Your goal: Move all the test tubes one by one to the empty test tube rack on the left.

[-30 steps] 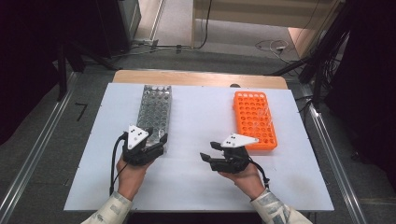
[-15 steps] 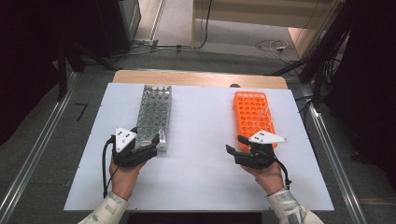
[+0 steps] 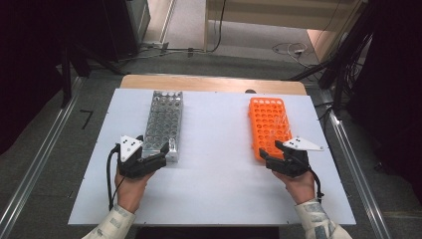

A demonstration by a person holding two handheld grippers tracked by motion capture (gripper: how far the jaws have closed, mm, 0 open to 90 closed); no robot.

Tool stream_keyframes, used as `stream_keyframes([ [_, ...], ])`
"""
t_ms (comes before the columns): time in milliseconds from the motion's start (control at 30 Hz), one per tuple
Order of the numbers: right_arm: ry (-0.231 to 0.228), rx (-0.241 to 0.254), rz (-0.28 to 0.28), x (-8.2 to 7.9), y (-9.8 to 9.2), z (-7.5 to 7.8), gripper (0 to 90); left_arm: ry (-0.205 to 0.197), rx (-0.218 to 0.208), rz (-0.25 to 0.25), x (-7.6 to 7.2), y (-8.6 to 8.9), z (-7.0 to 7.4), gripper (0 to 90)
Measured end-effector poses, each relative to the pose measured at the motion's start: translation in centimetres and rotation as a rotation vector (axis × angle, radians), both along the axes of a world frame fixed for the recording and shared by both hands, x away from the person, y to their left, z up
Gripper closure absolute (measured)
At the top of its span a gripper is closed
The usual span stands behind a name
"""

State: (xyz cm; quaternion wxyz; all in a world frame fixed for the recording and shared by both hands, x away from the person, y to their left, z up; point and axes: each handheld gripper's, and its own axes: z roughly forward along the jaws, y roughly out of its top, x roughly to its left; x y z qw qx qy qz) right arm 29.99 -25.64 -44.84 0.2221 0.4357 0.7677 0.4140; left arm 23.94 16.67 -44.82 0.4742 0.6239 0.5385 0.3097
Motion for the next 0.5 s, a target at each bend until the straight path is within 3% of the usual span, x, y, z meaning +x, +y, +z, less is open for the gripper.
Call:
stream_keyframes([
  [167, -0.001, -0.008, -0.037, 0.9, -0.6, -0.6, 30.5, -0.005, 0.011, 0.007, 0.0, 0.0, 0.0, 13.3],
  [200, 0.002, -0.009, -0.038, 1.1, -0.6, -0.7, 30.5, -0.011, 0.011, -0.001, 0.0, 0.0, 0.0, 15.5],
  [267, 0.002, -0.012, -0.039, 1.3, -0.6, -0.9, 31.2, -0.033, 0.052, -0.010, -0.1, 0.0, 0.0, 22.9],
  [300, -0.002, -0.013, -0.041, 1.5, -0.6, -1.0, 31.4, -0.039, 0.068, -0.007, -0.1, -0.1, 0.1, 23.3],
  [367, -0.004, -0.012, -0.041, 1.6, -0.6, -1.0, 31.5, -0.028, 0.045, -0.020, -0.1, -0.1, 0.2, 23.3],
  [500, -0.010, -0.012, -0.046, 2.0, -0.4, -1.2, 32.9, -0.041, 0.075, -0.021, -0.1, -0.3, 0.3, 21.3],
])
